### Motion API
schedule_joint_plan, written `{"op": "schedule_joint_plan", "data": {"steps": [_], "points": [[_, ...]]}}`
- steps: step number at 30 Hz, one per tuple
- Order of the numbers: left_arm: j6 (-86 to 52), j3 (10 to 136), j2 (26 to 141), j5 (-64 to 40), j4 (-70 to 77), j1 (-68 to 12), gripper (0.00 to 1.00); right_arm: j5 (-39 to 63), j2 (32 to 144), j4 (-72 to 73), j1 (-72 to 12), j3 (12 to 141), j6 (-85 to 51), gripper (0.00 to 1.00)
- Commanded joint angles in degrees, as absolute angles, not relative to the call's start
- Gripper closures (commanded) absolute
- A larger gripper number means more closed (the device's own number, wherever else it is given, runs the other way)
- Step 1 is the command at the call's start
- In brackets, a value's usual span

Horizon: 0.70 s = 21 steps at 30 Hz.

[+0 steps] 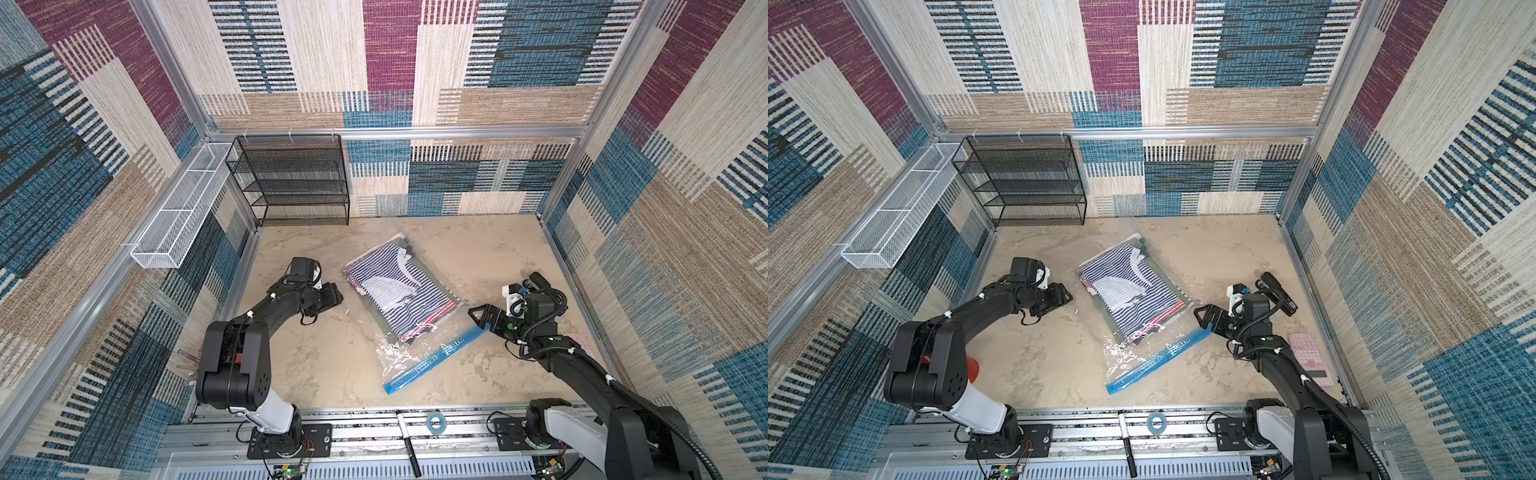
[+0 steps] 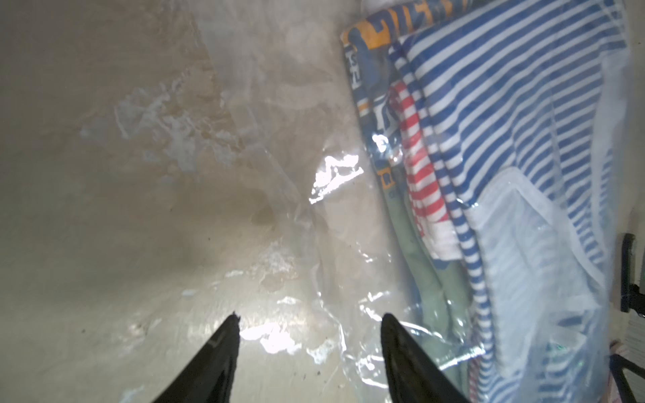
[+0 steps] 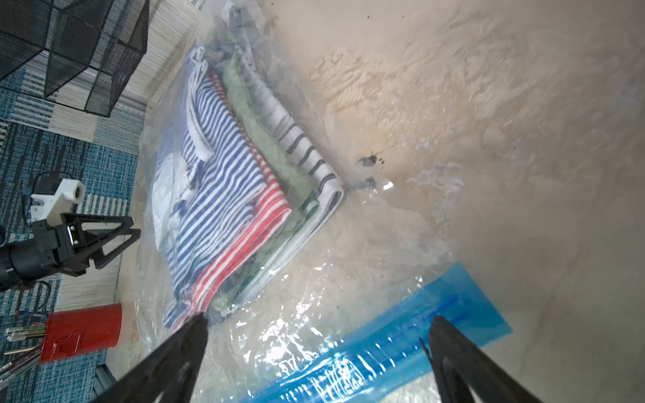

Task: Take the tank top out of the vacuum bag
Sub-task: Adjust the vacuum bag at the center of the board.

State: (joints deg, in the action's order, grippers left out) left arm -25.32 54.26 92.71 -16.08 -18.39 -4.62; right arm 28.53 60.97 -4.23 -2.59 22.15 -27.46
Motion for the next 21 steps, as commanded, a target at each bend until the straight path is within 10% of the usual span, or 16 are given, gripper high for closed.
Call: {"op": "schedule_joint_plan", "data": {"steps": [1, 7, 14, 21], "points": [[-26.91, 55.55, 94.76, -16.0, -15.14, -4.6, 0.35, 29.18, 62.14, -5.22, -2.93, 22.67, -28.27, 0.01], [-29.15, 56.43, 98.61, -18.3, -9.48, -4.59, 0.48, 28.64, 62.75, -4.57, -3.33, 21.79, -28.04, 0.01], [-32.17, 55.86, 99.61, -21.72, -4.37, -4.5, 1.0, 29.89, 66.65, -2.1, -3.37, 22.55, -28.53, 0.01], [-35.22, 48.49, 92.39, -21.08, -2.15, -4.49, 1.0, 30.79, 72.08, 1.23, -3.65, 24.74, -28.14, 0.13]]}}
